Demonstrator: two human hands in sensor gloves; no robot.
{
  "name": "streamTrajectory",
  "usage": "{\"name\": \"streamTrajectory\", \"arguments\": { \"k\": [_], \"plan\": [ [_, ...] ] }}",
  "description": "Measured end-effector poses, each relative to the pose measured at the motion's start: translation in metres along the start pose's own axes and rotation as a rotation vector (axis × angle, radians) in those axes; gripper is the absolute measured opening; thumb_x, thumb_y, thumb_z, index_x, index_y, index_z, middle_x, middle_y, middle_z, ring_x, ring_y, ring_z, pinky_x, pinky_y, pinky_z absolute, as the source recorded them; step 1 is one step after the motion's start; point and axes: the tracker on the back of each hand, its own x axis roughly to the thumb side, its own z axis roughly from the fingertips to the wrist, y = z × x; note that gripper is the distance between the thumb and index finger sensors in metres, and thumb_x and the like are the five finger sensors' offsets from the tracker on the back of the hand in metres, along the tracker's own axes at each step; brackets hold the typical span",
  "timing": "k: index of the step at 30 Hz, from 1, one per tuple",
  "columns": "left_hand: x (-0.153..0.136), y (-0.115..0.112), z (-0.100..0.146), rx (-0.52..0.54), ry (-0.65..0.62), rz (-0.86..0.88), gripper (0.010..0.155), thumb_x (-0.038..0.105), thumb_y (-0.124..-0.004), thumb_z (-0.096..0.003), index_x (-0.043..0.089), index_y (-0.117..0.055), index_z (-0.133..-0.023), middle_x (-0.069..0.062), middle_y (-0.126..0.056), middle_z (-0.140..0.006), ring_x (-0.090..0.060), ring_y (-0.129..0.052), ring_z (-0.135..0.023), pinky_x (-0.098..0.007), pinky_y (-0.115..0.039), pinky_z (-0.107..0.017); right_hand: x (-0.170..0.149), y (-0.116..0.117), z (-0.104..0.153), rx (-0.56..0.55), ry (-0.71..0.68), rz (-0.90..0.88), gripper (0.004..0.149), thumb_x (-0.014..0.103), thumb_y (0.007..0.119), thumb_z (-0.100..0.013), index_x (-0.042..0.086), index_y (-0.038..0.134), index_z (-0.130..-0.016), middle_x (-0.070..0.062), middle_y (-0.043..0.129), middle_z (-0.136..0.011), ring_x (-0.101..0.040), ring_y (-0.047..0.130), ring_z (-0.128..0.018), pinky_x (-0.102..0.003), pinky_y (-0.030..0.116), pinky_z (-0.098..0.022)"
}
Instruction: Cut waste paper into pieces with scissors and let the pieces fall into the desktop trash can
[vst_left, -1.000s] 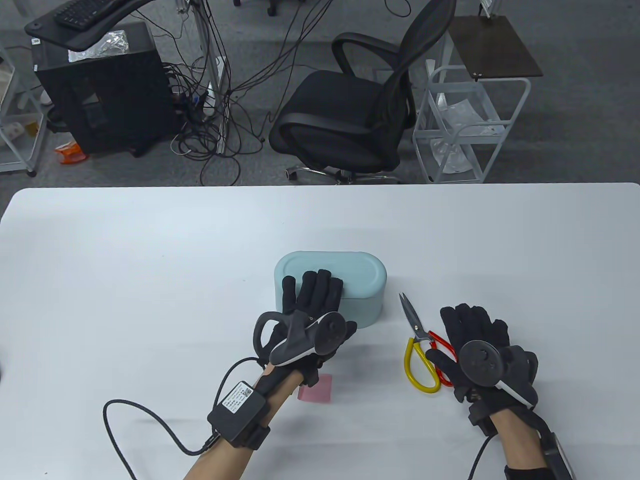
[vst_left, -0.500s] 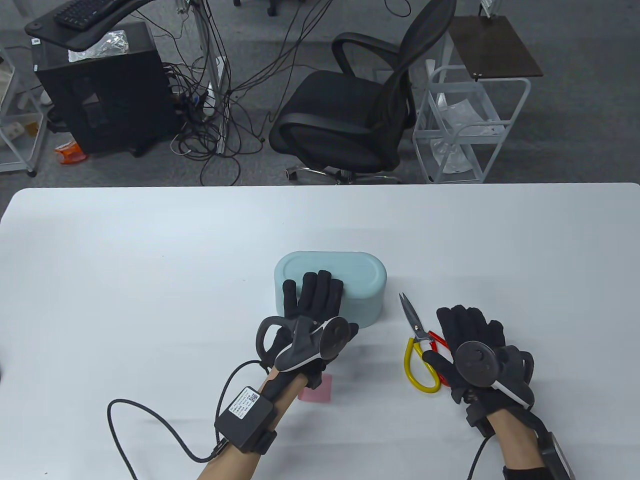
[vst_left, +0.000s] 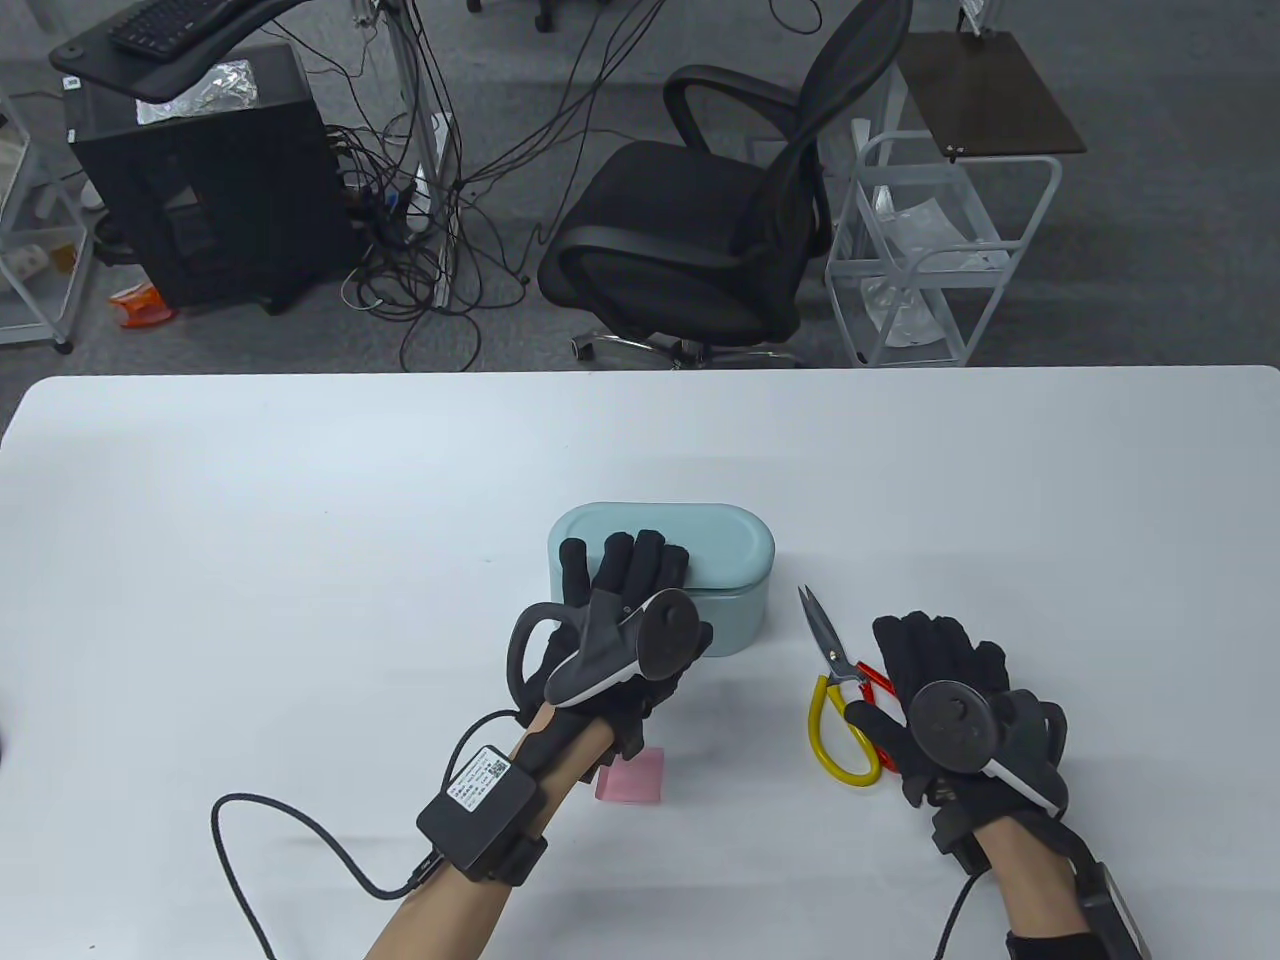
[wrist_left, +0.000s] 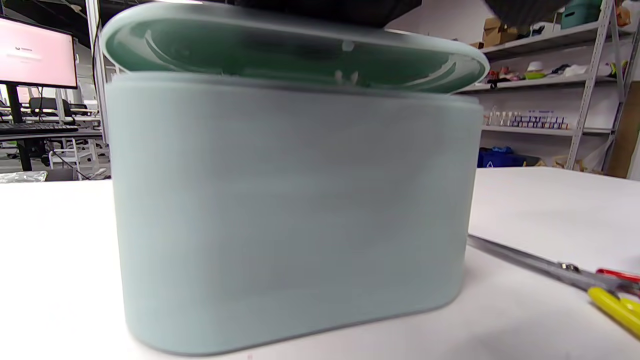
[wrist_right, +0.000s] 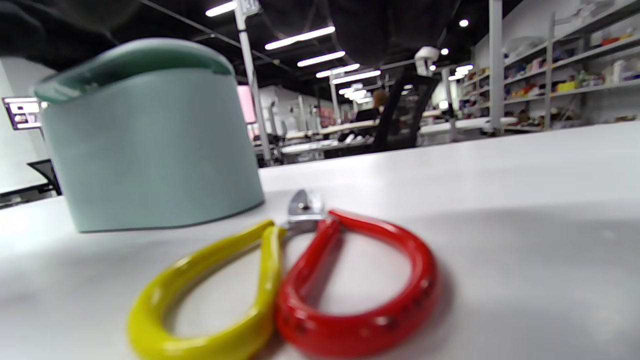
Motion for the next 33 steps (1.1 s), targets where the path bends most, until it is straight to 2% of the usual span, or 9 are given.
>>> {"name": "streamTrajectory", "arguments": {
  "k": [6, 11, 17, 21, 28, 33],
  "plan": [
    [0.001, 0.015, -0.005, 0.058, 0.021, -0.013, 0.080, 0.064, -0.057, -0.0490, 0.024, -0.042, -0.117, -0.003, -0.036, -0.127, -0.039, -0.032, -0.117, -0.068, -0.021, -0.076, 0.000, 0.000, 0.000, 0.003, -0.001, -0.003, 0.084, 0.070, 0.053, -0.041, 0.023, 0.038, -0.109, -0.017, 0.051, -0.115, -0.048, 0.048, -0.103, -0.072, 0.042, -0.071],
    [0.004, 0.028, -0.014, 0.070, 0.045, -0.031, 0.079, 0.063, -0.057, -0.0491, 0.025, -0.043, -0.116, -0.002, -0.040, -0.127, -0.037, -0.033, -0.117, -0.067, -0.020, -0.077, 0.000, 0.000, 0.000, 0.010, 0.001, -0.007, 0.084, 0.070, 0.053, -0.041, 0.022, 0.038, -0.109, -0.017, 0.052, -0.115, -0.048, 0.048, -0.103, -0.072, 0.042, -0.071],
    [-0.002, 0.039, -0.030, 0.049, 0.113, 0.062, 0.081, 0.066, -0.056, -0.0483, 0.027, -0.040, -0.117, -0.001, -0.040, -0.127, -0.036, -0.032, -0.118, -0.068, -0.018, -0.078, 0.000, 0.000, 0.000, 0.010, -0.003, -0.009, 0.084, 0.070, 0.053, -0.041, 0.022, 0.038, -0.109, -0.017, 0.052, -0.115, -0.048, 0.049, -0.103, -0.072, 0.042, -0.071],
    [-0.006, 0.039, -0.040, 0.050, 0.150, 0.118, 0.084, 0.069, -0.054, -0.0474, 0.030, -0.031, -0.118, 0.002, -0.033, -0.129, -0.034, -0.026, -0.120, -0.067, -0.015, -0.078, 0.000, 0.000, 0.000, 0.011, -0.003, -0.012, 0.084, 0.070, 0.053, -0.041, 0.022, 0.038, -0.109, -0.017, 0.052, -0.115, -0.048, 0.049, -0.103, -0.072, 0.042, -0.071],
    [-0.009, 0.034, -0.058, 0.114, 0.198, 0.087, 0.085, 0.071, -0.053, -0.0463, 0.033, -0.027, -0.118, 0.005, -0.027, -0.129, -0.033, -0.021, -0.120, -0.067, -0.013, -0.079, 0.000, 0.000, 0.000, 0.013, -0.004, -0.015, 0.085, 0.070, 0.053, -0.041, 0.021, 0.038, -0.109, -0.018, 0.052, -0.115, -0.048, 0.051, -0.102, -0.072, 0.042, -0.071],
    [-0.011, 0.030, -0.065, 0.114, 0.216, 0.120, 0.087, 0.072, -0.053, -0.0455, 0.035, -0.022, -0.117, 0.007, -0.020, -0.130, -0.031, -0.013, -0.120, -0.066, -0.010, -0.080, -0.001, 0.001, -0.001, 0.015, -0.003, -0.023, 0.085, 0.070, 0.053, -0.041, 0.021, 0.038, -0.109, -0.017, 0.052, -0.115, -0.048, 0.051, -0.102, -0.072, 0.042, -0.071]
  ]
}}
